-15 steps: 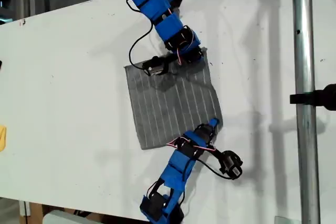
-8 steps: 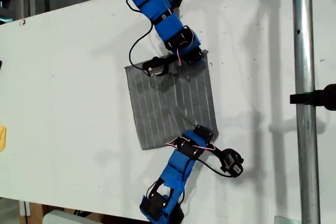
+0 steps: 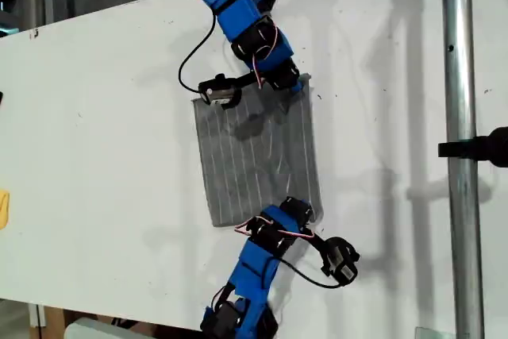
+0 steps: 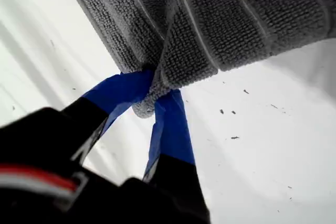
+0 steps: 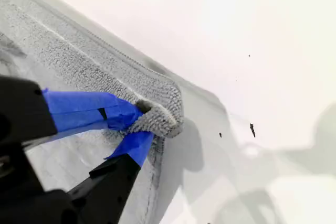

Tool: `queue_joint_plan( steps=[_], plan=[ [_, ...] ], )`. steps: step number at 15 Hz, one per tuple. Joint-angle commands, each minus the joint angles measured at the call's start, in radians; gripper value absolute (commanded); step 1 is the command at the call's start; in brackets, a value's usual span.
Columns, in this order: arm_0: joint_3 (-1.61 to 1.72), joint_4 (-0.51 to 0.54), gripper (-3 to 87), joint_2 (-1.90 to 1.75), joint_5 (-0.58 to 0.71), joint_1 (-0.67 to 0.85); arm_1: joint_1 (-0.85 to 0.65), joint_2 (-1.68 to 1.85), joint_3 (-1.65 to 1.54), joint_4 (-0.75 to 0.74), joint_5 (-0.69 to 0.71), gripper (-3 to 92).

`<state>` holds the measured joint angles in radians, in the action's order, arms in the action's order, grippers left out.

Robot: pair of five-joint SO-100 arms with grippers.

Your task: Grasp corners of a towel and fold twice.

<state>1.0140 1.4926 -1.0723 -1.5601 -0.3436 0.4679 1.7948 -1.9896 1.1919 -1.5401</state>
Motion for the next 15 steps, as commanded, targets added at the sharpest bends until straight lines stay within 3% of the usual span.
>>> queue_joint_plan(
  steps=[1,5,11,15],
  plan=[
    [-0.020,0.123,-2.9,-0.183,-0.032,0.052,-0.018,0.058,0.129,0.067,0.067,-0.3],
    [0.081,0.164,-2.9,-0.253,0.046,0.230,-0.268,0.080,0.124,0.097,0.298,-0.3],
    [0.218,0.179,-2.9,-0.284,0.336,0.600,-0.847,0.058,0.170,0.048,0.851,-0.3],
    [0.209,0.170,-2.9,-0.279,0.503,0.807,-1.031,-0.064,0.333,0.025,1.048,-0.3]
  ],
)
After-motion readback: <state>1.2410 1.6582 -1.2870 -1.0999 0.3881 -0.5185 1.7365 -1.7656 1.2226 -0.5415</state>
